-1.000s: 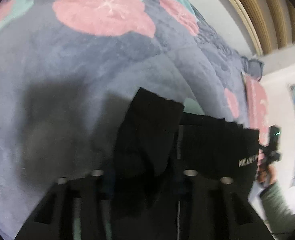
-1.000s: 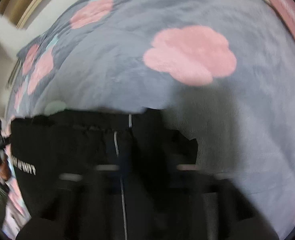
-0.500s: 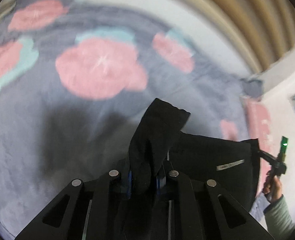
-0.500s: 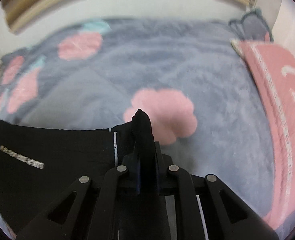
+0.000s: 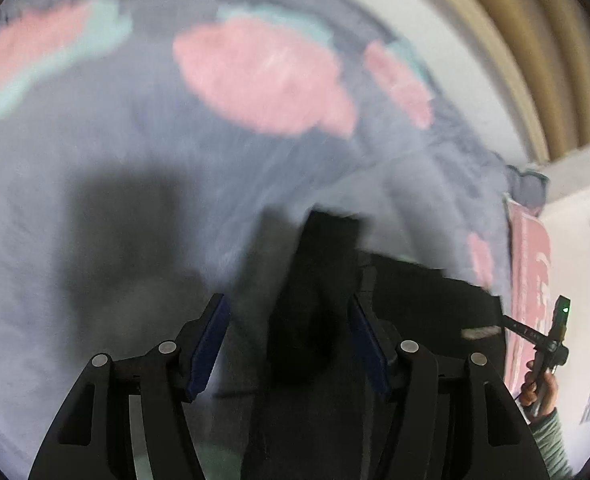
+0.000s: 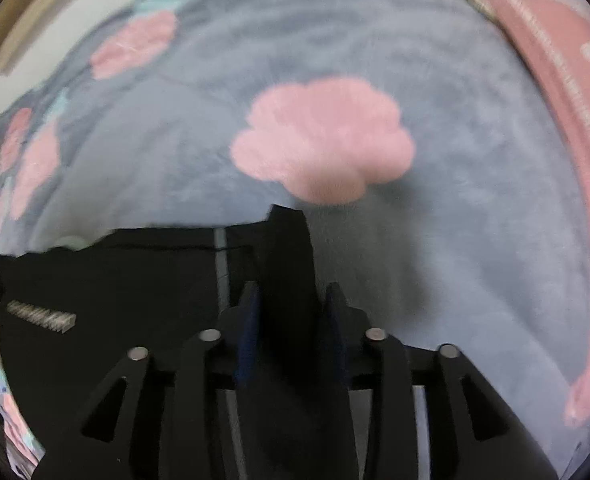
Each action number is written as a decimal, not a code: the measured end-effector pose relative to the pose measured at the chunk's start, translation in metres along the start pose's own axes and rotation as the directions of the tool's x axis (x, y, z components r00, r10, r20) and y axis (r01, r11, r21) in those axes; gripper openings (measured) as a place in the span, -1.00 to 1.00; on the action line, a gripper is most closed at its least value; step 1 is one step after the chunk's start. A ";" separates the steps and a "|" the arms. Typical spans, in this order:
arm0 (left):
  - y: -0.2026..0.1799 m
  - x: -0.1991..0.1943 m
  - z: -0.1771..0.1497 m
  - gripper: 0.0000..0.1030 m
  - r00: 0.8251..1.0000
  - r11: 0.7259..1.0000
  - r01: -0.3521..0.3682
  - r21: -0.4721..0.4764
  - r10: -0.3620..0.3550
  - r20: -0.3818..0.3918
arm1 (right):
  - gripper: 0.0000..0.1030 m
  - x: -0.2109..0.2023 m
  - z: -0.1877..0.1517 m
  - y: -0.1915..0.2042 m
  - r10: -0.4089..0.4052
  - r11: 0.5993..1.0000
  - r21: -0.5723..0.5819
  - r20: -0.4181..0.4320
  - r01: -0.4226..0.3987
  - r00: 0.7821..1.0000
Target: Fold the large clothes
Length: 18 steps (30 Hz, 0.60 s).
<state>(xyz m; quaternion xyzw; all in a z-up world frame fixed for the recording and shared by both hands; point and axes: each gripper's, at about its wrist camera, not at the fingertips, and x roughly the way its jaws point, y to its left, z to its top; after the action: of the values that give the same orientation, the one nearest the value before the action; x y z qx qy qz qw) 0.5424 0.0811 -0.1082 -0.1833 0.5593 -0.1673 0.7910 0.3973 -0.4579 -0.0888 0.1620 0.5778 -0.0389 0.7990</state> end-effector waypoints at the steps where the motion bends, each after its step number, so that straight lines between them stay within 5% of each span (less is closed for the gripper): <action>1: -0.008 -0.015 -0.002 0.23 1.000 1.000 -0.001 0.024 0.000 0.018 | 0.17 -0.015 -0.005 0.002 0.006 1.000 -0.004 0.028 -0.006 1.000; 3: -0.032 -0.045 -0.012 0.23 0.998 0.995 -0.006 0.095 0.000 0.059 | 0.41 -0.050 -0.023 0.013 0.030 0.999 -0.018 0.086 -0.028 0.996; 8: -0.099 -0.067 -0.066 0.23 0.995 0.971 0.097 0.217 -0.101 0.010 | 0.43 -0.087 -0.076 0.063 0.134 0.989 -0.067 0.097 -0.128 0.986; 14: -0.179 -0.005 -0.145 0.23 0.992 0.927 0.110 0.359 -0.080 -0.098 | 0.41 -0.062 -0.129 0.141 0.151 0.976 -0.164 0.048 -0.141 0.987; 18: -0.178 0.053 -0.168 0.22 0.993 0.946 0.008 0.324 0.031 -0.116 | 0.41 -0.015 -0.148 0.164 0.062 0.973 -0.225 0.040 -0.052 0.997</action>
<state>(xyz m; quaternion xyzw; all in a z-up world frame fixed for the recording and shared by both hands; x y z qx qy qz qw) 0.3896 -0.1170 -0.1184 -0.0377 0.5714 -0.2629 0.7765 0.2988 -0.2600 -0.0811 0.0865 0.5547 0.0456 0.8263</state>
